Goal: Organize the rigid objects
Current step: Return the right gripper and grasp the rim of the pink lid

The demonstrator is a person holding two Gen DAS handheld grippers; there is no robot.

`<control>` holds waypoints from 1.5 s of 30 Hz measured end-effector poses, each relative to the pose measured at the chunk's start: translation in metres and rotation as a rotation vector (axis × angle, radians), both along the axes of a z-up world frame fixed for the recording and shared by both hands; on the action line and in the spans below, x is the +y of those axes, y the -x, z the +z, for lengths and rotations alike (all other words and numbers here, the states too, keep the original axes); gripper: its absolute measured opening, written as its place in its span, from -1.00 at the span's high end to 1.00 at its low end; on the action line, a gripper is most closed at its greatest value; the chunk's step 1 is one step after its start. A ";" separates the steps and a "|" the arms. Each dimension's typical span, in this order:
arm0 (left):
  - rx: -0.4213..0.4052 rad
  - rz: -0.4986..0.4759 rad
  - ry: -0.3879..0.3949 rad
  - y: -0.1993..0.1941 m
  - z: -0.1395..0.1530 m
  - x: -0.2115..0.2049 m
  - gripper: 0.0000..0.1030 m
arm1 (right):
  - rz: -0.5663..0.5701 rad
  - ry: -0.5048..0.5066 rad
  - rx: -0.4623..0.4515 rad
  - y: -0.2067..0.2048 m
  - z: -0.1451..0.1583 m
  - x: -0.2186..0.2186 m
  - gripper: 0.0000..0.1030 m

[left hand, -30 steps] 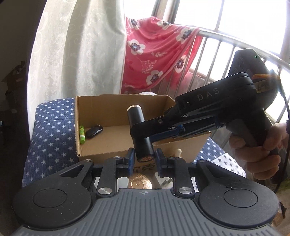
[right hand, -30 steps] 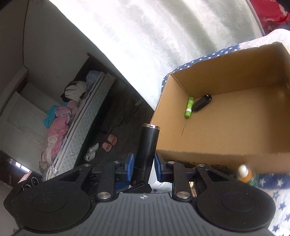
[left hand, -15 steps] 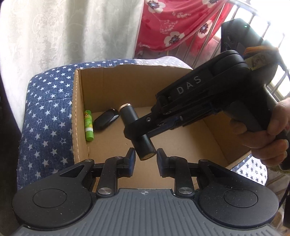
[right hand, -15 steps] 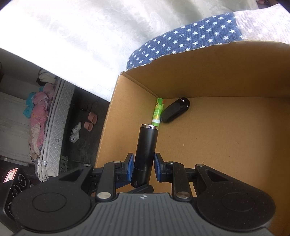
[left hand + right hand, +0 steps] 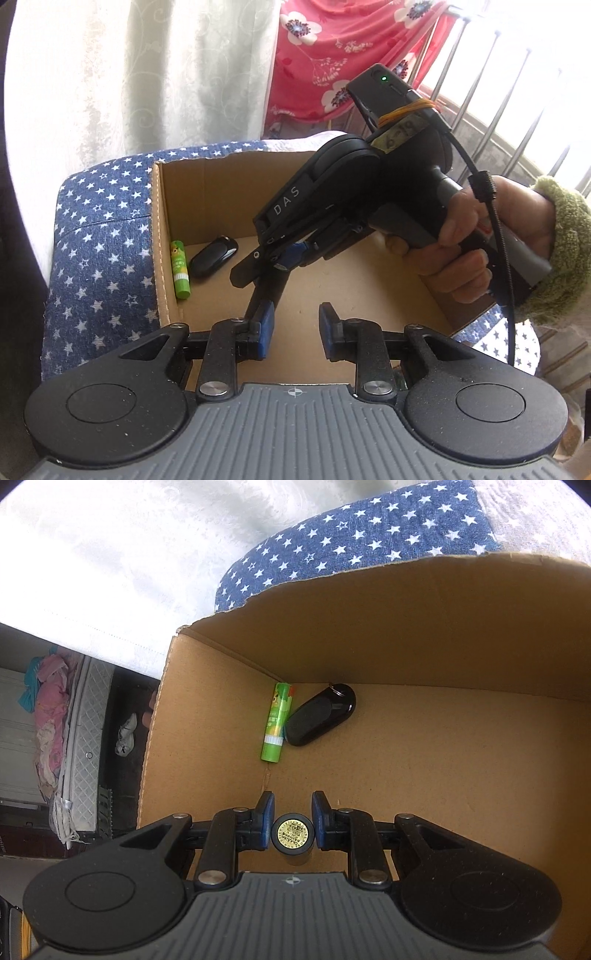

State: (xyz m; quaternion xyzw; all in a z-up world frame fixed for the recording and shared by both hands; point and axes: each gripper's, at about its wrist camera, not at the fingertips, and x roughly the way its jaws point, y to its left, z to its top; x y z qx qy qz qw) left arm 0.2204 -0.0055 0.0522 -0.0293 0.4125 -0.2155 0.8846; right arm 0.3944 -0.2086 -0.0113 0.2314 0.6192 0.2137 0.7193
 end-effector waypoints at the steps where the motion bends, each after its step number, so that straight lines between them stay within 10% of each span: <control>1: -0.009 -0.002 0.005 0.004 0.002 0.001 0.49 | -0.007 -0.005 0.001 -0.002 0.000 -0.001 0.50; 8: -0.068 -0.009 0.026 0.033 0.021 0.006 0.41 | -0.038 -0.020 -0.048 0.000 0.017 -0.011 -0.10; 28: -0.154 0.034 0.071 0.129 0.017 0.023 0.31 | -0.183 -0.145 -0.404 0.178 0.124 -0.087 -0.10; 45: -0.122 -0.139 -0.068 0.177 -0.045 -0.036 0.15 | -0.236 -0.013 -0.447 0.299 0.033 -0.068 -0.09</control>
